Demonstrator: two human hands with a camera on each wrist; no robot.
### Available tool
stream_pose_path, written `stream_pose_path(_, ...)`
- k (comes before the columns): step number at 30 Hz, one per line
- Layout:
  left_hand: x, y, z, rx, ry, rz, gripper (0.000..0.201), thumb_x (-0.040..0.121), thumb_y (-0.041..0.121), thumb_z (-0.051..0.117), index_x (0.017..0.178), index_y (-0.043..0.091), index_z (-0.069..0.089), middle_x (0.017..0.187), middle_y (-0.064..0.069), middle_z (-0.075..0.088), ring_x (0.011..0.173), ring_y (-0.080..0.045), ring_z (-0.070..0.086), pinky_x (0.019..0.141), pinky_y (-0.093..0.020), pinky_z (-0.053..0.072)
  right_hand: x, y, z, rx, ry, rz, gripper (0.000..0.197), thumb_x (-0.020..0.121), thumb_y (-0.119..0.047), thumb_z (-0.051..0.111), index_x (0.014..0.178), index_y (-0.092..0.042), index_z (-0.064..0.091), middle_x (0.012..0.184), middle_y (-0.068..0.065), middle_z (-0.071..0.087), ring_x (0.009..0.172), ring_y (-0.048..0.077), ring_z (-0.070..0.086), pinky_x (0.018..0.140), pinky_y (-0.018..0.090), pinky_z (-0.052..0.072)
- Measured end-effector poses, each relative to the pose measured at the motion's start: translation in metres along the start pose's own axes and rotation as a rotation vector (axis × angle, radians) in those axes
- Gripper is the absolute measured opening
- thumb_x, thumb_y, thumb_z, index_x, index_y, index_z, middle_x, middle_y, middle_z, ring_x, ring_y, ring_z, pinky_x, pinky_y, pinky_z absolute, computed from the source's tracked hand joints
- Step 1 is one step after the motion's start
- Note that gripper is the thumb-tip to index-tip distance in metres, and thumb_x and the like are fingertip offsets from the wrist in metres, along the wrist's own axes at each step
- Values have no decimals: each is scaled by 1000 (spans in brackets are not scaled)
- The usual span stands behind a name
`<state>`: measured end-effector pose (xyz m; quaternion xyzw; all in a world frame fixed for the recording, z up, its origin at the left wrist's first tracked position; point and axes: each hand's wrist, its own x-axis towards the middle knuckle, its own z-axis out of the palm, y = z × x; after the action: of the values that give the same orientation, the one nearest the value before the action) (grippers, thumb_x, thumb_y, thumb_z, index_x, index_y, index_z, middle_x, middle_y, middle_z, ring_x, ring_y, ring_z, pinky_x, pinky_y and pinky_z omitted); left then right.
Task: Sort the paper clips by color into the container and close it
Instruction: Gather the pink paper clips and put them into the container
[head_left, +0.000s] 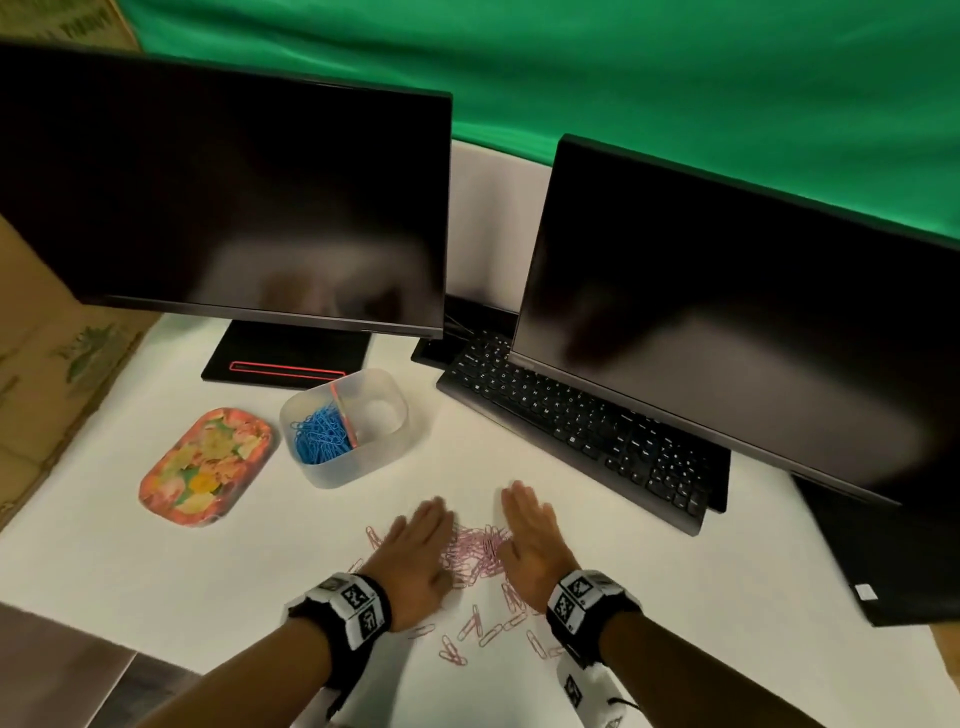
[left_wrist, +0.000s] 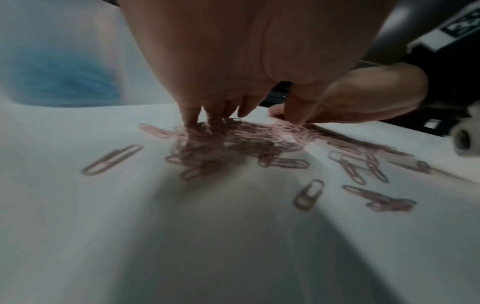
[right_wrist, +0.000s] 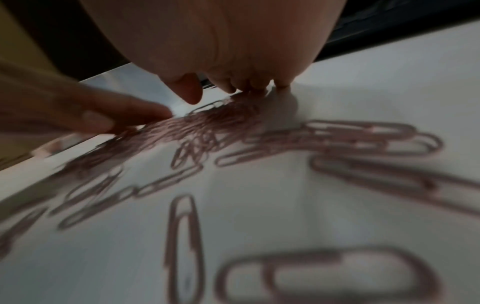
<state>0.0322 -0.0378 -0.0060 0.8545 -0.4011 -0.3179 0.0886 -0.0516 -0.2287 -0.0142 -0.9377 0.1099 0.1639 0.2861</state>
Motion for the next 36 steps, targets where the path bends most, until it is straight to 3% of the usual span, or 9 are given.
stream_pose_path(2,3,9,6,52,-30,92,72,95,42,29,152,21,-9,156,3,-21,146,-17,-18,118,-32,-11,-10,-4,7,-77,-47,-108,65,96,-20,31,151,-12,-2,155,0,-17,146,18,-15,122,38,-6)
stream_pose_path(6,-4,4,13,35,17,200,75,84,47,22,154,23,7,162,0,2,149,-17,4,121,-28,1,-39,1,5,-16,-79,-167,61,97,-25,30,152,-13,5,156,-8,-6,146,8,-6,118,20,-6)
stream_pose_path(9,-16,-26,7,12,234,-3,75,86,41,43,153,23,12,161,-2,8,149,-20,8,121,-33,11,-65,22,-9,91,53,17,60,98,-25,39,152,-23,12,153,-16,10,142,1,11,117,17,9)
stream_pose_path(12,-36,-52,-1,-21,236,-312,86,83,45,56,152,19,12,158,-8,14,142,-28,22,115,-37,29,-95,51,-11,98,185,261,62,90,-24,50,147,-22,25,139,-6,34,127,11,42,108,24,37)
stream_pose_path(14,-48,-56,-2,-69,195,-364,83,79,42,61,148,22,20,145,-5,24,126,-26,42,101,-34,44,-107,57,-7,128,118,376,64,85,-21,56,142,-24,26,131,-3,38,116,15,52,100,25,44)
stream_pose_path(17,-46,-44,-2,-216,172,-358,69,78,29,65,139,26,32,127,-2,32,103,-26,61,87,-32,51,-102,48,1,176,98,400,62,83,-18,59,136,-24,29,128,-2,41,104,14,55,94,23,46)
stream_pose_path(24,-12,11,0,-276,122,-213,44,79,20,63,121,28,48,123,-1,44,103,-26,60,89,-32,48,-55,3,8,240,116,312,49,87,-18,59,132,-22,41,130,0,43,115,19,54,101,30,44)
stream_pose_path(31,1,28,-3,-147,53,-172,87,63,51,72,138,31,31,127,-2,32,105,-25,59,91,-35,51,-37,-7,-4,124,-21,172,80,77,-25,67,144,-32,23,127,0,34,110,24,57,94,27,48)
stream_pose_path(36,8,34,-4,-44,123,-175,41,85,30,64,123,22,52,121,-3,42,100,-25,60,86,-35,52,-22,-11,-8,-38,-3,163,47,88,-20,58,133,-22,47,126,5,47,114,26,54,98,32,46)
